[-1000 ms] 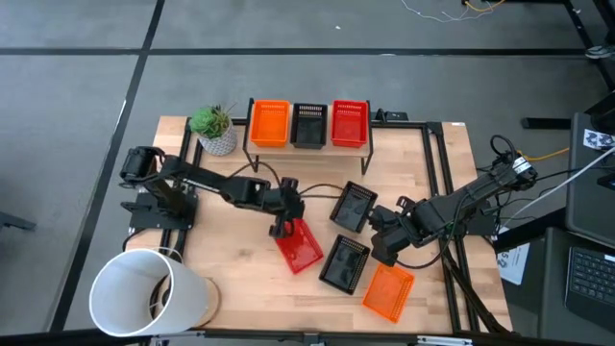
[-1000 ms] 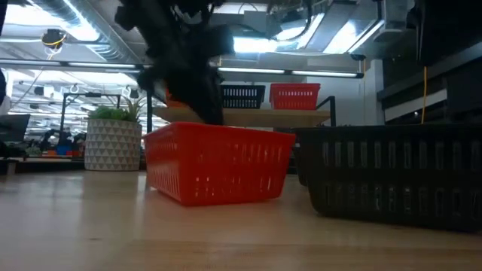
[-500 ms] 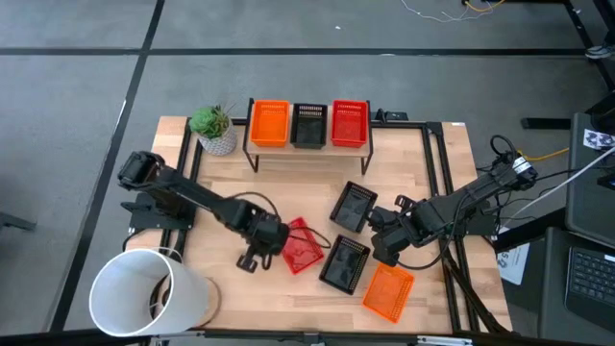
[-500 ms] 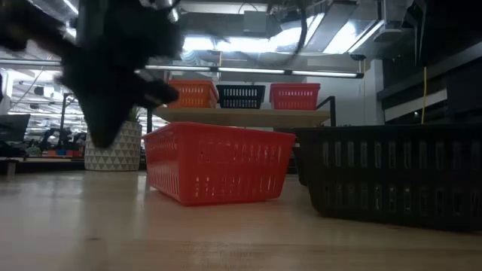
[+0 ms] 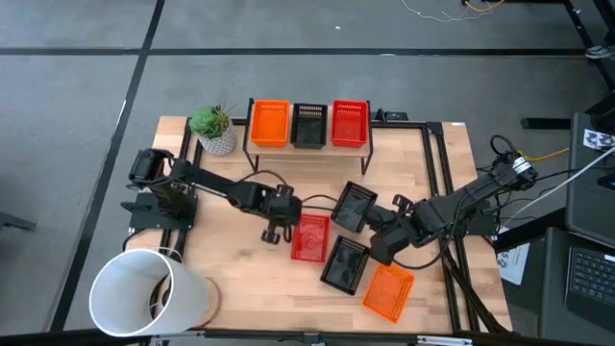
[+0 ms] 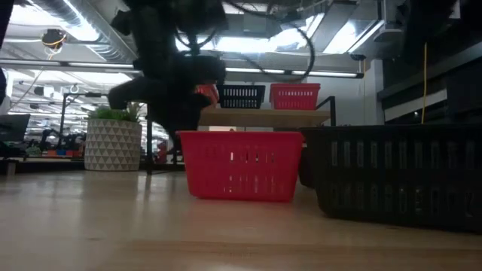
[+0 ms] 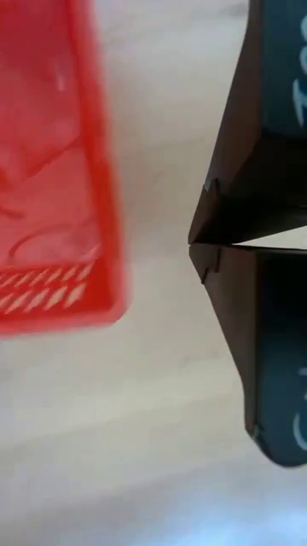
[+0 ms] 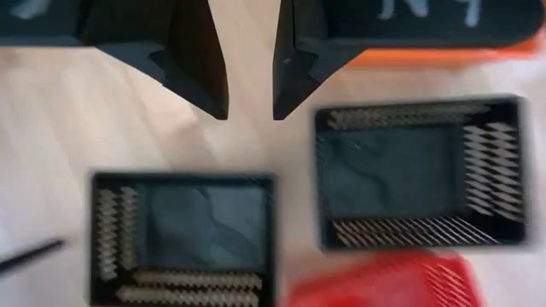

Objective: Stack baskets on shelf by color
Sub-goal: Stack the red bin on top of the red bin on the shelf

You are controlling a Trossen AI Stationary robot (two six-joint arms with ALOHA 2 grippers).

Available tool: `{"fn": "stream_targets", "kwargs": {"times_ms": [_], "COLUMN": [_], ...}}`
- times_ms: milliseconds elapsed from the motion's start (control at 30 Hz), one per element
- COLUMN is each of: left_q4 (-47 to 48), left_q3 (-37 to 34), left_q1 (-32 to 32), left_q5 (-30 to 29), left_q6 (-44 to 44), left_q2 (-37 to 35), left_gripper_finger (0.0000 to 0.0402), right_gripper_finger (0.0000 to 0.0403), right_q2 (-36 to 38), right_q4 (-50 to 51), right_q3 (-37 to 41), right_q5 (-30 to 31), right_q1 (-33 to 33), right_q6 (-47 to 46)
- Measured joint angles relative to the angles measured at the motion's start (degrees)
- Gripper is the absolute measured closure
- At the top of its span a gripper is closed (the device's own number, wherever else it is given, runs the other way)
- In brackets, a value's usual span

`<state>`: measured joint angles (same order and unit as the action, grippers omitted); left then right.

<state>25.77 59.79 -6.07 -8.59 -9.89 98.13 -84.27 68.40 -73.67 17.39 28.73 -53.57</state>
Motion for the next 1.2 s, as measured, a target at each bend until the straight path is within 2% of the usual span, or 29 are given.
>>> {"fn": "stream_targets", "kwargs": {"times_ms": [67,167,300,400,533,733,967,1200], "left_q4": [3.3,9.8,16.6,22.0,28.8,32.8,32.0,31.0], "left_q3": [0.0,0.0,-0.1,0.0,0.0,-1.4,-6.4,-11.9], "left_q1": [0.3,0.4,0.4,-0.2,0.0,-0.1,-0.1,-0.1], "left_q5": [2.7,3.8,6.4,7.7,7.5,6.6,5.8,3.0], "left_q6": [1.2,2.5,3.8,3.8,6.8,12.7,17.6,20.3], "left_q2": [-0.2,-1.5,-4.8,-8.7,-13.5,-22.2,-32.1,-37.6], "left_gripper_finger": [0.0399,0.0401,0.0401,0.0401,0.0401,0.0398,0.0366,0.0345], "right_gripper_finger": [0.0309,0.0309,0.0309,0.0309,0.0309,0.0309,0.0309,0.0309], "right_q2": [0.0,-0.5,-4.8,-9.4,-14.8,-20.9,-26.1,-31.2], "right_q4": [-5.0,-15.4,-29.0,-34.7,-38.1,-47.6,-46.8,-43.9], "right_q3": [0.0,-0.1,-0.1,-0.1,-0.1,-0.3,-6.2,-9.1], "right_q5": [0.1,0.2,0.6,0.4,-1.3,-7.7,-8.2,-7.1], "right_q1": [0.0,0.0,-0.3,-0.9,-3.1,-6.0,-6.1,-6.0], "right_q6": [2.2,7.9,15.9,20.9,21.1,24.2,27.5,28.4]}}
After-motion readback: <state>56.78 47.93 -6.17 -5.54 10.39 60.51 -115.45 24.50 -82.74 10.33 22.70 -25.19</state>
